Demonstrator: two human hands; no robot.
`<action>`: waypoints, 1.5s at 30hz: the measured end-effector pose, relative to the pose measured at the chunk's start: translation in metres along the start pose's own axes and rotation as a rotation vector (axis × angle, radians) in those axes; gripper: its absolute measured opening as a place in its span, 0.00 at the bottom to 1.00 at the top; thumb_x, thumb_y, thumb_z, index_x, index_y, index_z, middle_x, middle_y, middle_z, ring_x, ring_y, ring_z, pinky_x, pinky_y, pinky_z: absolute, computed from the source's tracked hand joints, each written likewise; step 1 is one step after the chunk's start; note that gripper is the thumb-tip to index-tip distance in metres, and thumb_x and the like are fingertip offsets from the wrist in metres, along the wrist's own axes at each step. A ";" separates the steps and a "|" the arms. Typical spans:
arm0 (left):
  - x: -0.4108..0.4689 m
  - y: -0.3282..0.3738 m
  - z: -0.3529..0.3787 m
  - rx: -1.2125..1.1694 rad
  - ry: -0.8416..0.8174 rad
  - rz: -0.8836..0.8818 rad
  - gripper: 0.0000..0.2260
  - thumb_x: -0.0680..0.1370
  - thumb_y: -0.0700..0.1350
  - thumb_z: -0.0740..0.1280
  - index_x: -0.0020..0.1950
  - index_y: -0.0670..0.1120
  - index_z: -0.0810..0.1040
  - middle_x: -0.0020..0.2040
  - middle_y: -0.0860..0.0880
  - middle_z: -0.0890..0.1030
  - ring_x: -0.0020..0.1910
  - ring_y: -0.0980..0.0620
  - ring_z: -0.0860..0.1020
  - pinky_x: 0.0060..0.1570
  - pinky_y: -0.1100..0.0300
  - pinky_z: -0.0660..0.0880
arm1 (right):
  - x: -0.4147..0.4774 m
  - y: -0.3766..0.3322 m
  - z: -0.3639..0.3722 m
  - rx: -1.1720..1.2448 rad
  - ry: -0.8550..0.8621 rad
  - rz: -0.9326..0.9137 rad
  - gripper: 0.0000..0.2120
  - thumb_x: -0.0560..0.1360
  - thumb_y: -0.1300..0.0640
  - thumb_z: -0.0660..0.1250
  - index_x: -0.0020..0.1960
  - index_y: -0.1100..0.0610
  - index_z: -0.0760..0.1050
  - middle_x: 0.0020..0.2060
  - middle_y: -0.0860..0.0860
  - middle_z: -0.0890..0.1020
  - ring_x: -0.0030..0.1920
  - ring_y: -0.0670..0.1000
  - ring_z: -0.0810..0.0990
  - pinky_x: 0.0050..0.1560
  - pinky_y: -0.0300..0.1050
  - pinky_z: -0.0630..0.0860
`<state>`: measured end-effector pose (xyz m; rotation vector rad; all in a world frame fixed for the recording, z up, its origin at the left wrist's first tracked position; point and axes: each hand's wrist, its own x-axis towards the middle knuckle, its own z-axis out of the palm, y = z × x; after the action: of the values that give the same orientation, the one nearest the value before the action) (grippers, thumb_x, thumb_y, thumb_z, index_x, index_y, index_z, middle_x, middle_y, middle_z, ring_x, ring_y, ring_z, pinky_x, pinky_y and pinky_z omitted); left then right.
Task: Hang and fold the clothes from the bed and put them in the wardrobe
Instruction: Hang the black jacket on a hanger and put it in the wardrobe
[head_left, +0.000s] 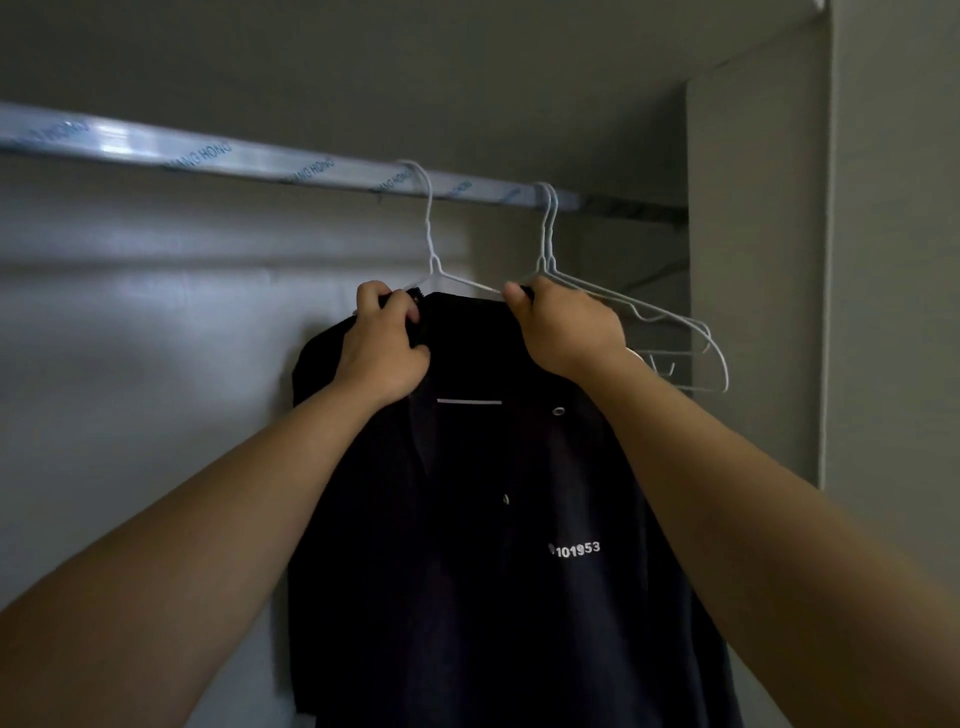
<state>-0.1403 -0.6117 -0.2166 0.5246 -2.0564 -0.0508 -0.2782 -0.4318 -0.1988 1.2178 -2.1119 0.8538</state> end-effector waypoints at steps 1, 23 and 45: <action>-0.002 -0.002 0.001 -0.008 0.016 0.015 0.14 0.71 0.39 0.71 0.49 0.51 0.69 0.59 0.57 0.59 0.37 0.56 0.72 0.32 0.68 0.62 | 0.004 -0.004 0.002 0.017 0.013 0.016 0.24 0.84 0.38 0.46 0.53 0.55 0.72 0.47 0.54 0.79 0.49 0.60 0.79 0.45 0.53 0.70; -0.115 0.008 -0.002 -0.117 0.272 0.220 0.21 0.72 0.41 0.73 0.61 0.47 0.68 0.82 0.46 0.48 0.75 0.60 0.64 0.50 0.83 0.67 | -0.076 -0.037 0.050 0.229 0.621 -0.014 0.34 0.70 0.43 0.70 0.72 0.53 0.67 0.68 0.54 0.71 0.69 0.56 0.68 0.64 0.55 0.65; -0.338 -0.028 0.036 -0.364 -0.126 -0.463 0.14 0.76 0.37 0.72 0.49 0.56 0.75 0.47 0.57 0.81 0.37 0.59 0.79 0.40 0.72 0.73 | -0.267 -0.041 0.152 0.655 -0.148 0.362 0.08 0.82 0.52 0.61 0.50 0.55 0.75 0.51 0.51 0.77 0.45 0.50 0.77 0.47 0.47 0.75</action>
<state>-0.0145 -0.5128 -0.5177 0.7677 -1.9436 -0.7326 -0.1470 -0.4183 -0.4797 1.2354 -2.2897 1.7682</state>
